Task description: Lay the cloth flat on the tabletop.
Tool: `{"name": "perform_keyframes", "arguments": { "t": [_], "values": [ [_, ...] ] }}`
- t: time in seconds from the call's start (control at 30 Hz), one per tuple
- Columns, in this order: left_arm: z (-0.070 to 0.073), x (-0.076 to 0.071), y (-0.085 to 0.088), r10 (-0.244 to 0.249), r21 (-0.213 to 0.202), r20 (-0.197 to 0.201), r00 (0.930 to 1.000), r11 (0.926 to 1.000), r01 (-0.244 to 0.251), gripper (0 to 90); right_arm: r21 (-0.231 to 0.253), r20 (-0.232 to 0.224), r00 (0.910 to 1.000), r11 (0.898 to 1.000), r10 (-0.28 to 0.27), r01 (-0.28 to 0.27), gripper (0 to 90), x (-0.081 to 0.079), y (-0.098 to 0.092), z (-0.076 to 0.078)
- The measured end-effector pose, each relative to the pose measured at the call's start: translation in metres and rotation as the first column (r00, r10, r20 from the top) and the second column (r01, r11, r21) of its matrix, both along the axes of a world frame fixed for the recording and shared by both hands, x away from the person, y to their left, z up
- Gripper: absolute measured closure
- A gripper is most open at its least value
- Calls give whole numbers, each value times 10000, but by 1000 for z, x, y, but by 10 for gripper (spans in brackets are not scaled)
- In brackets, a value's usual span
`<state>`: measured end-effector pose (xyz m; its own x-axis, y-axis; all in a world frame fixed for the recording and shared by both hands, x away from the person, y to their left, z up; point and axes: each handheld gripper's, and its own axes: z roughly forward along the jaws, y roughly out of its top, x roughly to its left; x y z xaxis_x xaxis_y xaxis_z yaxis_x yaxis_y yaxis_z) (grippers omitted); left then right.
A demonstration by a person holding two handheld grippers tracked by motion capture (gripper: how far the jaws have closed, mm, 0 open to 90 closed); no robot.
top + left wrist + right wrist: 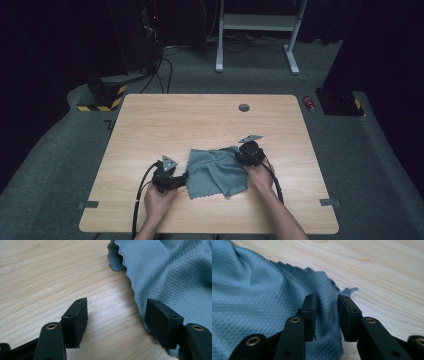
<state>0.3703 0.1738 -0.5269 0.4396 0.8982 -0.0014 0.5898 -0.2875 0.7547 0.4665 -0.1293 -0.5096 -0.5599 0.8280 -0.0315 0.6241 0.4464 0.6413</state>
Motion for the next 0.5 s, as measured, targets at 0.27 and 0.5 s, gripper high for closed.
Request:
{"name": "perform_keyframes", "arguments": {
  "t": [0.27,0.5],
  "values": [
    [0,0,0,1,0,1,10000,10000,-1,353,-116,416,9991,9999,120,-116,883,-1,1,6],
    [0,0,0,9,4,0,10000,10000,-9,353,185,990,9944,9992,-380,364,881,7,-9,30]
  ]
}}
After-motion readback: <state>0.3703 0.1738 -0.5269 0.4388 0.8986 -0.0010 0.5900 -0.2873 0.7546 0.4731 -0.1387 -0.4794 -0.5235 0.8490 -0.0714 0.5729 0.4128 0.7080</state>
